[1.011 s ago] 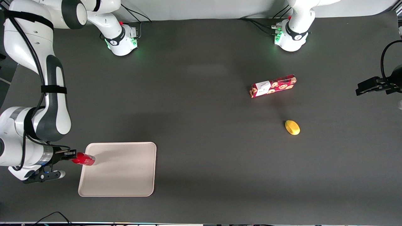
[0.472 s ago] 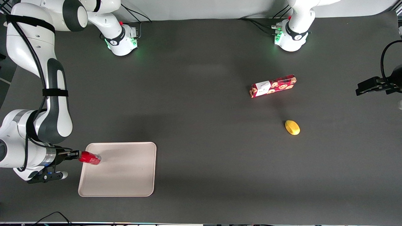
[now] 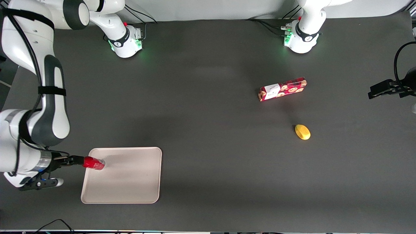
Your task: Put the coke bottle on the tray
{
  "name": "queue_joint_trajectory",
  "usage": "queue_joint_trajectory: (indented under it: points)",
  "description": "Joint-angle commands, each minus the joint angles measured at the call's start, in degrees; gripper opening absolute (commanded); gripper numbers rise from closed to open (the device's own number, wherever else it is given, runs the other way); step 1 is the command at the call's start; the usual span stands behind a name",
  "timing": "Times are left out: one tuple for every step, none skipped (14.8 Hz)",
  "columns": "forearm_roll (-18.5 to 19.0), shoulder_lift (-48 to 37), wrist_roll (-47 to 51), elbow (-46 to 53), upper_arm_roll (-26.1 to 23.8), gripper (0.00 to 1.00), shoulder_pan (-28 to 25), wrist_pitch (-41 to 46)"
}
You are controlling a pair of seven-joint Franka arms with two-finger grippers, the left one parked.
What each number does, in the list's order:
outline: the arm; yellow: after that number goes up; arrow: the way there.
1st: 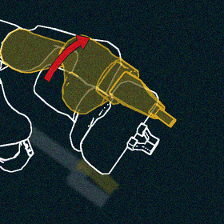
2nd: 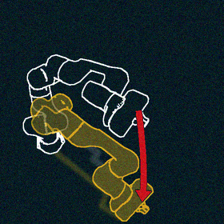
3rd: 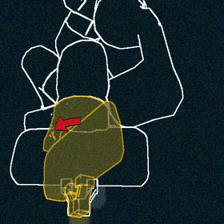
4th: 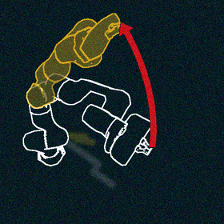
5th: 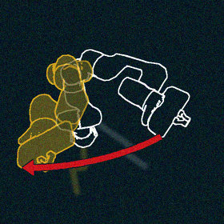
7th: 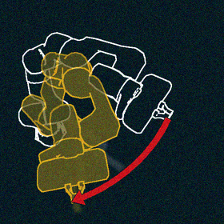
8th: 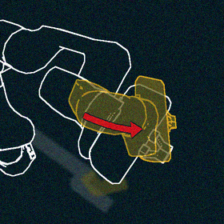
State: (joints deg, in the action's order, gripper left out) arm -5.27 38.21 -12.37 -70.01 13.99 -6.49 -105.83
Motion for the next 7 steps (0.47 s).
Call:
queue_joint_trajectory:
  points:
    - [-0.4, -10.4, 2.8, -0.9, 0.4, 1.00, -1.0, 10.2]
    - [-0.4, -12.9, 3.8, -1.0, 0.4, 1.00, -1.0, 14.5]
    - [0.3, -15.2, 4.5, -1.9, 0.4, 1.00, -1.2, 19.1]
    - [2.0, -18.5, 5.9, -4.8, 0.2, 1.00, -1.2, 21.6]
    - [3.6, -22.9, 6.3, -10.0, -0.2, 1.00, -1.2, 21.7]
    - [3.9, -27.5, 7.1, -16.5, -0.3, 1.00, -1.2, 20.4]
    - [4.0, -32.4, 7.8, -24.0, -0.4, 1.00, -1.2, 16.7]
